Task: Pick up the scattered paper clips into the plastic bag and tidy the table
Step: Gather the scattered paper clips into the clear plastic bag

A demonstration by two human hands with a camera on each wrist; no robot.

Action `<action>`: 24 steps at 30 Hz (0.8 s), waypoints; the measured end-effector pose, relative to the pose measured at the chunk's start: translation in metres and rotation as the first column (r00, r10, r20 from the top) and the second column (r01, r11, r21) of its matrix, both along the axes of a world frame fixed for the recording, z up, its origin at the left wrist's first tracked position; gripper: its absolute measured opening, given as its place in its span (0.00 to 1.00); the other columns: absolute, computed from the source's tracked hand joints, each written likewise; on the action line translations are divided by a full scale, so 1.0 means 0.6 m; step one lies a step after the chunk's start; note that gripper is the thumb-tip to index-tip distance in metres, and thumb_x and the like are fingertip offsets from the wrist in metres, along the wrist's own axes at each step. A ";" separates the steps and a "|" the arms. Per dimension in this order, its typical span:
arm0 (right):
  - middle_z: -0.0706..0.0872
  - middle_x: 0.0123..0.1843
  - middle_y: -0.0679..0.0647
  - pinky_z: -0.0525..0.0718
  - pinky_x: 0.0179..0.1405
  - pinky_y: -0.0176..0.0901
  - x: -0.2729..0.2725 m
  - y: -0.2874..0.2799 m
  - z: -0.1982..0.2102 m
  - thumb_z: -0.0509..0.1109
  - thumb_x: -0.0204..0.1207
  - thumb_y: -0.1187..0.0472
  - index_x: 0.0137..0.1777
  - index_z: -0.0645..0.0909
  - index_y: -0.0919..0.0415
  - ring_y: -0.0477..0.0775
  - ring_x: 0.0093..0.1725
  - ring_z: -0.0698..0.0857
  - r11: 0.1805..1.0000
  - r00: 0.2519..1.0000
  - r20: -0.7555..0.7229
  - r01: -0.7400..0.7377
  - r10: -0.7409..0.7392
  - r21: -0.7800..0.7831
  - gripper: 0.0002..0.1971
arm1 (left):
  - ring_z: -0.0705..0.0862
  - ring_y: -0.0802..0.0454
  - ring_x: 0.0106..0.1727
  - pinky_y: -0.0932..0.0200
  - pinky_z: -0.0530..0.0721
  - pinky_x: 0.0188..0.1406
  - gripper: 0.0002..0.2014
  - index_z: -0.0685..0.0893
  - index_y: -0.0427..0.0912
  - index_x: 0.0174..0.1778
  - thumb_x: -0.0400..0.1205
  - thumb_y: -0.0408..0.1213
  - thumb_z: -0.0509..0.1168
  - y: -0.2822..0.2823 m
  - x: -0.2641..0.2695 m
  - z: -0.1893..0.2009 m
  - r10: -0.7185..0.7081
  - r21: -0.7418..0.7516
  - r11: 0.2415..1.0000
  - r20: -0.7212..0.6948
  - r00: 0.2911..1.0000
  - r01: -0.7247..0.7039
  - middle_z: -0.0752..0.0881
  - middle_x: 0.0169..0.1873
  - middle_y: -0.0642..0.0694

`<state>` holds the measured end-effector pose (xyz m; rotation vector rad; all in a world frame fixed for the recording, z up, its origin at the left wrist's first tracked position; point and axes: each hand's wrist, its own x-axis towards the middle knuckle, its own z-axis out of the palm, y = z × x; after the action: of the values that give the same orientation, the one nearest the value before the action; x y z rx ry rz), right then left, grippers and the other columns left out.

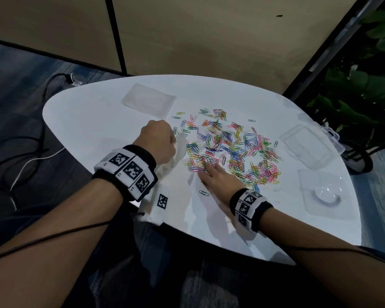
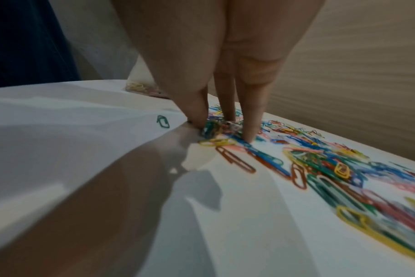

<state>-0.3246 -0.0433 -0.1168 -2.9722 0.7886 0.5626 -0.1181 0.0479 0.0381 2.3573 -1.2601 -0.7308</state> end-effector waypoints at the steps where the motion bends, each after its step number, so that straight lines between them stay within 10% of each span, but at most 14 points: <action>1: 0.77 0.69 0.62 0.88 0.40 0.51 0.006 -0.002 0.000 0.82 0.60 0.66 0.67 0.73 0.57 0.67 0.64 0.81 1.000 1.000 0.024 -0.008 0.008 -0.002 0.34 | 0.90 0.41 0.49 0.49 0.90 0.54 0.14 0.91 0.41 0.53 0.77 0.26 0.64 -0.001 0.001 -0.001 -0.001 0.003 1.000 0.000 1.000 0.001 0.90 0.45 0.38; 7: 0.87 0.45 0.56 0.82 0.41 0.40 0.018 -0.030 0.052 0.70 0.74 0.73 0.44 0.89 0.62 0.57 0.43 0.85 0.978 0.945 0.259 0.176 -0.200 0.113 0.08 | 0.90 0.42 0.48 0.51 0.90 0.53 0.13 0.92 0.41 0.49 0.76 0.26 0.64 -0.004 0.003 0.000 -0.010 0.024 1.000 0.007 1.000 0.010 0.90 0.43 0.40; 12: 0.91 0.38 0.48 0.87 0.42 0.30 0.006 -0.064 0.113 0.78 0.73 0.65 0.46 0.92 0.59 0.42 0.36 0.89 0.599 0.521 0.329 0.521 -0.788 0.608 0.04 | 0.90 0.42 0.47 0.51 0.90 0.51 0.12 0.91 0.41 0.49 0.77 0.27 0.64 -0.005 -0.003 0.000 -0.021 0.025 0.999 0.011 1.000 0.021 0.89 0.39 0.41; 16: 0.92 0.48 0.66 0.90 0.53 0.48 0.023 -0.063 0.169 0.78 0.69 0.73 0.51 0.89 0.71 0.62 0.47 0.92 0.183 0.176 0.156 0.153 -0.972 0.971 0.10 | 0.91 0.41 0.47 0.50 0.90 0.51 0.14 0.91 0.40 0.51 0.77 0.26 0.63 -0.005 -0.008 0.000 -0.016 0.019 1.000 0.000 1.000 0.016 0.89 0.38 0.41; 24: 0.90 0.47 0.65 0.90 0.44 0.37 0.096 0.007 0.191 0.72 0.76 0.74 0.54 0.83 0.75 0.55 0.43 0.91 -0.186 0.126 -0.166 -0.169 -0.978 0.968 0.08 | 0.90 0.43 0.51 0.52 0.89 0.55 0.12 0.90 0.42 0.47 0.76 0.27 0.63 -0.004 -0.023 -0.007 0.022 -0.027 0.999 -0.032 0.999 -0.023 0.90 0.41 0.40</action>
<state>-0.2672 -0.0393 -0.0021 -0.8054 0.9460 -0.4662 -0.1317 0.0453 0.0339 2.3253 -1.2210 -0.7368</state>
